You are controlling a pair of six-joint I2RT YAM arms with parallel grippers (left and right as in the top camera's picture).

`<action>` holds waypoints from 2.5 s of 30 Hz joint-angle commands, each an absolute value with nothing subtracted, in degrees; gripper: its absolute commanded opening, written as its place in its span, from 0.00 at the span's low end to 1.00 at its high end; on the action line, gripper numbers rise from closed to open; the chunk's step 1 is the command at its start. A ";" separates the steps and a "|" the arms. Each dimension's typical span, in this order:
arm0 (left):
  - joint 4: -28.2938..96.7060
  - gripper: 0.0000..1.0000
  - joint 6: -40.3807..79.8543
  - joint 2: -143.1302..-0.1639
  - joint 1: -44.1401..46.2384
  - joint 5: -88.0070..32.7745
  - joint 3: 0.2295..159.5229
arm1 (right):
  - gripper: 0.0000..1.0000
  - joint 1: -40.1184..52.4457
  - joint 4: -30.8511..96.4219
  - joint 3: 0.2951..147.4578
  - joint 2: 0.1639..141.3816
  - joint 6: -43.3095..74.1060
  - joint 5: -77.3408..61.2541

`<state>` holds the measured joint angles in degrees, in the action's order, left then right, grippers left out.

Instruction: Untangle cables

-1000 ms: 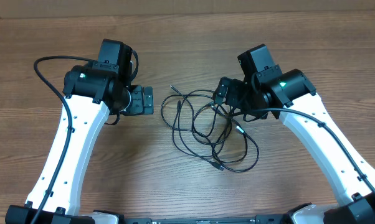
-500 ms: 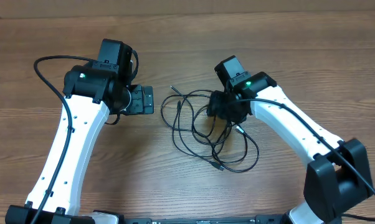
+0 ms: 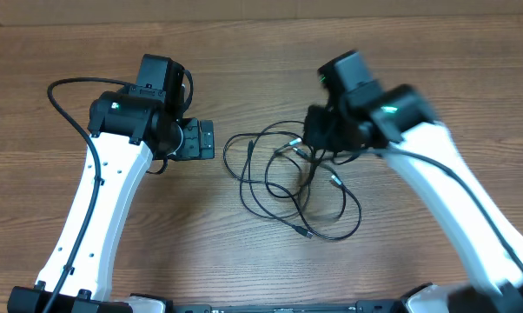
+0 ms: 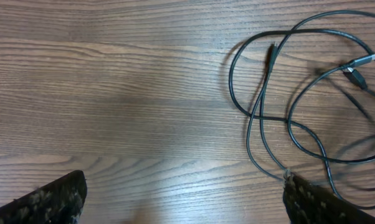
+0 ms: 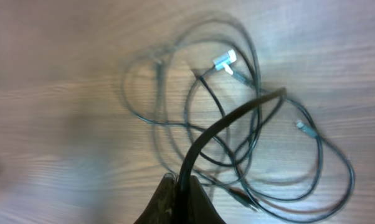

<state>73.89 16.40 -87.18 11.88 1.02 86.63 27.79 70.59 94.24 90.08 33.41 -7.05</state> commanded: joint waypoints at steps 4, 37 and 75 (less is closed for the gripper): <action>73.84 1.00 16.95 -86.89 11.55 0.43 86.35 | 0.04 28.01 78.06 118.78 83.35 32.49 0.23; 73.84 1.00 16.95 -86.89 11.62 0.43 86.35 | 0.04 -27.70 86.52 139.13 95.37 28.93 25.43; 73.84 1.00 16.95 -86.89 11.62 0.43 86.35 | 1.00 -55.07 73.06 95.66 103.90 34.04 0.19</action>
